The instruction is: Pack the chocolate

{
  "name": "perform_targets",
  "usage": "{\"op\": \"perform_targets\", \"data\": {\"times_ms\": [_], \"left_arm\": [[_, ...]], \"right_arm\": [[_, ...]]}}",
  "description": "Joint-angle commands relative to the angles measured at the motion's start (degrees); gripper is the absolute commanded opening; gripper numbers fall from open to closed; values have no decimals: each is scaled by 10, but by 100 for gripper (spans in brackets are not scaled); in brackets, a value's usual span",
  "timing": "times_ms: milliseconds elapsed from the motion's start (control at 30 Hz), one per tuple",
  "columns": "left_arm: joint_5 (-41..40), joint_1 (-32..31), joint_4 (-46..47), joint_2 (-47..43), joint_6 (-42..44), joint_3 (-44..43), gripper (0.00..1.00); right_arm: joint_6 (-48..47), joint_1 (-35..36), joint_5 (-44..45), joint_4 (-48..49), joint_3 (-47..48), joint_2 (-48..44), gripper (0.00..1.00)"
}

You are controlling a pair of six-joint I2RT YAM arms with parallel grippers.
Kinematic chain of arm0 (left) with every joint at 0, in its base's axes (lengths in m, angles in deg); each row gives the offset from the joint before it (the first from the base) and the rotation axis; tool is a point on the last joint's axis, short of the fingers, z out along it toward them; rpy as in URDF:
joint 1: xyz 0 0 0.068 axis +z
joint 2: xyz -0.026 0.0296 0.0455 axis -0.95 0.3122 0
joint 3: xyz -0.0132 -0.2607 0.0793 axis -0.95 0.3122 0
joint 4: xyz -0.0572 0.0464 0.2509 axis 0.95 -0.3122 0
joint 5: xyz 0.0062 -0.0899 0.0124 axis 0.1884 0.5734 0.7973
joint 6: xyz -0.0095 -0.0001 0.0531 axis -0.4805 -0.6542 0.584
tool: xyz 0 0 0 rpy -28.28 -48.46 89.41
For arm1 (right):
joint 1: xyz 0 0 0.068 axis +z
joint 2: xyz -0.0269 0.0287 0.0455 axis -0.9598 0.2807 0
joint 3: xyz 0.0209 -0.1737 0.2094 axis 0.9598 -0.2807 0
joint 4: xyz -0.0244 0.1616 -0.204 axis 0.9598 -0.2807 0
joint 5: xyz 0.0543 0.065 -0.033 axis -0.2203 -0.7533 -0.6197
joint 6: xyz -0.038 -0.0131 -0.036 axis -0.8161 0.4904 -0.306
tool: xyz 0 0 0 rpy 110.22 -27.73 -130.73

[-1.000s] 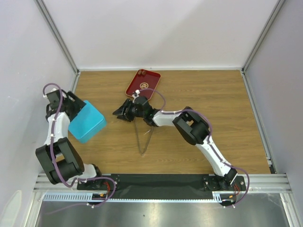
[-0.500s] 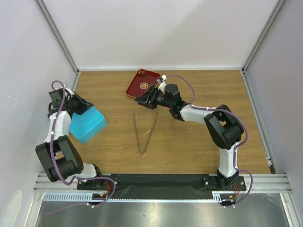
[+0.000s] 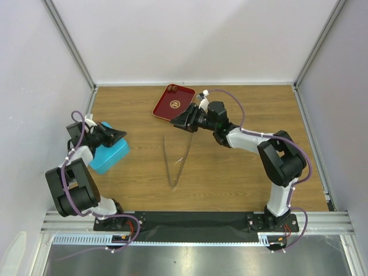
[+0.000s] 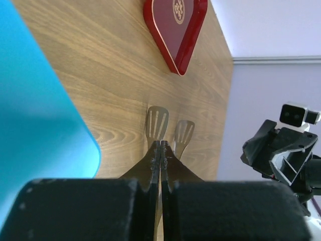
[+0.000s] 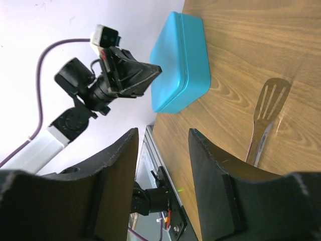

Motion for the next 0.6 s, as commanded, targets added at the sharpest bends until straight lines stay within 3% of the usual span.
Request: {"op": "perform_targets", "data": {"times_ms": [0,100,567], "left_arm": [[21,15,70,1,-23,9,0],[0,20,43,16,7,0,0],[-50,20,69,116,-10,22,0]], "right_arm": [[-28,-6,-3,-7,-6,-42,50],[-42,-7,5,-22,-11,-56,50],[-75,-23,24,-66,-18,-87,50]]}}
